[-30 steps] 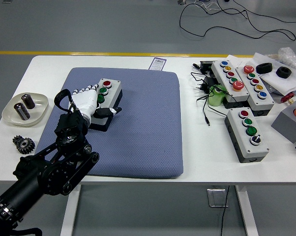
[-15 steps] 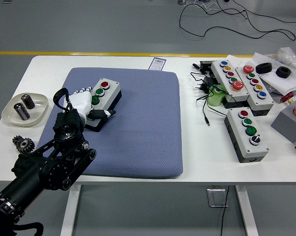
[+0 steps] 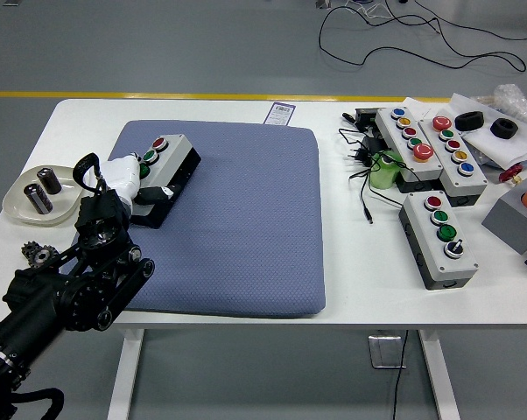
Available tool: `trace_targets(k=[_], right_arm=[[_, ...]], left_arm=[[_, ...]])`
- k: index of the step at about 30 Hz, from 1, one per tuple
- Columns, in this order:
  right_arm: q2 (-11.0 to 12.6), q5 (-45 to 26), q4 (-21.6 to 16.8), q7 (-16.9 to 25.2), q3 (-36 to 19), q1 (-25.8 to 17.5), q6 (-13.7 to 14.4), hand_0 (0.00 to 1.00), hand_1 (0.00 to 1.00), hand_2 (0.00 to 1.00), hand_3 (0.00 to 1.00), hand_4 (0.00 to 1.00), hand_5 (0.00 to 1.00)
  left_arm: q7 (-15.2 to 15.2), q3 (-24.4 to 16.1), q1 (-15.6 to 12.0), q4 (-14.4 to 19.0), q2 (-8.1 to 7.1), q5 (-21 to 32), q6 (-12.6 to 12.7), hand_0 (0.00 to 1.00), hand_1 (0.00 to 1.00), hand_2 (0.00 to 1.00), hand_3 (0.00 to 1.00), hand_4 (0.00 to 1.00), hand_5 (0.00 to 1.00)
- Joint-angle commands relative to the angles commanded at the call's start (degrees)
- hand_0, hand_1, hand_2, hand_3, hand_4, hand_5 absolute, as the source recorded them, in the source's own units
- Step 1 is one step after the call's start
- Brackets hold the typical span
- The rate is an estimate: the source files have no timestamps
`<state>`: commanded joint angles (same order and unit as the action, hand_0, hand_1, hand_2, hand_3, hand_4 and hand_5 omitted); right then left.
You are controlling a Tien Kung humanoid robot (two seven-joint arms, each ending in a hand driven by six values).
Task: Pick up the button,place it on the desk,press the button,press the button
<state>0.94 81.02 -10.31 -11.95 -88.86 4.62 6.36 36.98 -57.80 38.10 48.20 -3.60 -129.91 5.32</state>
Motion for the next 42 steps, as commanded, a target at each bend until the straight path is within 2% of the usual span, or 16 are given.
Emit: trace_targets(k=[1,6,7,11,12,13,18,19,24,25,30,31,33,35,39,42], right_arm=[[0.01,0.01,0.00,0.00,-0.01,0.00,0.01,0.735,0.731,0.759,0.616,0.473,0.332],[0.02,0.30,0.00,-0.03,-0.18,0.00,0.08,0.735,0.731,0.759,0.616,0.473,0.332],[0.01,0.32,0.00,-0.03,-0.18,0.02,0.09,0.731,0.724,0.754,0.615,0.473,0.330],[0.01,0.39,0.00,-0.05,-0.17,0.06,0.13,0.731,0.724,0.754,0.615,0.473,0.330],[0.01,0.47,0.00,-0.08,-0.19,0.08,0.17,0.731,0.724,0.754,0.615,0.473,0.330],[0.00,0.61,0.00,-0.10,-0.25,0.11,0.20,0.726,0.717,0.753,0.614,0.470,0.325],[-0.02,0.48,0.00,-0.12,-0.20,0.22,0.32,0.726,0.717,0.753,0.614,0.470,0.325],[-0.02,0.50,0.00,-0.13,-0.20,0.23,0.33,0.724,0.717,0.752,0.614,0.468,0.322],[-0.03,0.54,0.00,-0.17,-0.17,0.29,0.37,0.724,0.717,0.752,0.614,0.468,0.322],[-0.03,0.56,0.00,-0.18,-0.17,0.29,0.38,0.721,0.710,0.750,0.611,0.466,0.323],[-0.05,0.76,0.00,-0.23,-0.22,0.29,0.38,0.721,0.710,0.750,0.611,0.466,0.323],[-0.05,0.80,0.00,-0.24,-0.23,0.29,0.38,0.716,0.710,0.749,0.612,0.466,0.320],[-0.07,0.84,0.00,-0.26,-0.26,0.32,0.39,0.716,0.710,0.749,0.612,0.466,0.320],[-0.10,0.79,0.00,-0.28,-0.21,0.37,0.41,0.716,0.710,0.749,0.612,0.466,0.320],[-0.16,0.91,0.00,-0.37,-0.23,0.47,0.45,0.713,0.714,0.748,0.612,0.463,0.317],[-0.21,1.07,0.00,-0.45,-0.23,0.54,0.48,0.713,0.714,0.748,0.612,0.463,0.317]], left_arm=[[-0.02,-0.04,-0.07,0.15,-0.21,0.24,-0.40,0.556,0.481,0.481,0.609,0.478,0.002],[-1.74,0.13,-0.75,1.28,-0.60,6.69,-1.81,0.556,0.481,0.481,0.609,0.478,0.002],[-2.14,0.38,-0.81,1.32,-0.59,6.99,-1.71,0.447,0.385,0.390,0.561,0.509,0.002],[-5.57,1.22,-0.87,1.03,-0.77,7.39,-0.96,0.447,0.385,0.390,0.561,0.509,0.002],[-7.47,1.68,-0.88,0.96,-1.00,7.05,-1.08,0.447,0.385,0.390,0.561,0.509,0.002],[-8.86,2.06,-0.89,0.96,-1.21,6.57,-1.18,0.152,0.151,0.170,0.450,0.468,0.002],[-15.09,3.95,-0.48,0.71,-2.81,3.52,-1.09,0.152,0.151,0.170,0.450,0.468,0.002],[-16.82,4.49,-0.29,0.52,-3.29,3.06,-0.53,0.063,0.002,0.051,0.310,0.253,0.002],[-23.89,6.21,0.46,-0.76,-5.25,3.49,2.82,0.063,0.002,0.051,0.310,0.253,0.002],[-25.53,6.52,0.58,-1.07,-5.64,4.32,3.82,0.057,0.002,0.011,0.226,0.208,0.002],[-34.19,7.54,1.11,-2.60,-7.50,8.73,7.25,0.057,0.002,0.011,0.226,0.208,0.002],[-35.82,7.81,1.20,-2.76,-7.90,9.42,7.65,0.056,0.002,0.002,0.160,0.183,0.002],[-38.43,8.63,1.37,-2.98,-8.72,10.76,8.37,0.056,0.002,0.002,0.160,0.183,0.002],[-41.50,9.88,1.57,-3.02,-9.86,11.29,9.02,0.056,0.002,0.002,0.160,0.183,0.002],[-45.49,12.44,1.92,-2.48,-12.05,11.18,9.90,0.062,0.002,0.002,0.145,0.185,0.002],[-49.19,15.10,2.46,-1.31,-14.22,10.25,11.88,0.062,0.002,0.002,0.145,0.185,0.002]])
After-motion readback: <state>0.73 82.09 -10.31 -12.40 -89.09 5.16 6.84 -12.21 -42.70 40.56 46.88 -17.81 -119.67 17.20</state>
